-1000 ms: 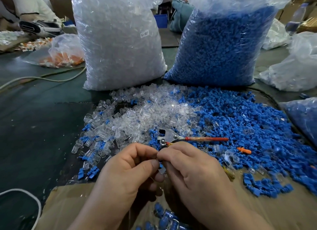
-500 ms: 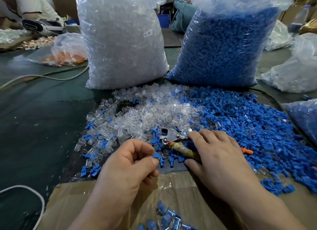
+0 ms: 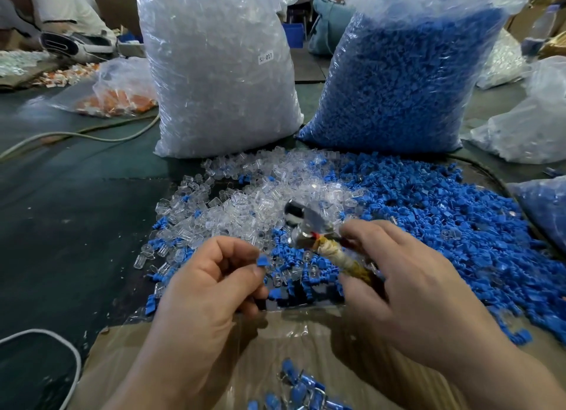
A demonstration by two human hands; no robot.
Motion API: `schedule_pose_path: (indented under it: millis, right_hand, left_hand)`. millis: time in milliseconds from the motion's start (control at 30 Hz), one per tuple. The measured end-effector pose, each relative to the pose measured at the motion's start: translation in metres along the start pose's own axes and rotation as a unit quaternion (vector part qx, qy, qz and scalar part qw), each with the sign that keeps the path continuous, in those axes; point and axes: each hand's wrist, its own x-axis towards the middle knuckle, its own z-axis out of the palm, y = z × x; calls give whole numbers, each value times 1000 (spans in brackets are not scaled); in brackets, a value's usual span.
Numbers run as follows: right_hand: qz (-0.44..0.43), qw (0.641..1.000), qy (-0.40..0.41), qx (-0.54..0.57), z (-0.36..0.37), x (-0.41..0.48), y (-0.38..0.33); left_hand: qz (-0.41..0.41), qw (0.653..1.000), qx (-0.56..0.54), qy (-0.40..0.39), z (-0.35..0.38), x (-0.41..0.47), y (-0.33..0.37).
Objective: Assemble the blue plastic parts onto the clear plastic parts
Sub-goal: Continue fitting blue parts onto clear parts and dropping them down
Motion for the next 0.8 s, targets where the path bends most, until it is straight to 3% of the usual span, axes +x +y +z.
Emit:
schedule_pose_path:
  millis: [200,433,800]
  right_hand:
    - [-51,997,-55,-13,-3,-6,-7]
    - [-66,995,-74,-12,-4,-8,-3]
    - [-63,995,-69,-39,-2,-1,-5]
  left_hand:
    - [34,999,11,-22,2,-5,5]
    - [52,998,-12,-29,7,-11,13]
    - [65,997,43,-22,5,-12,10]
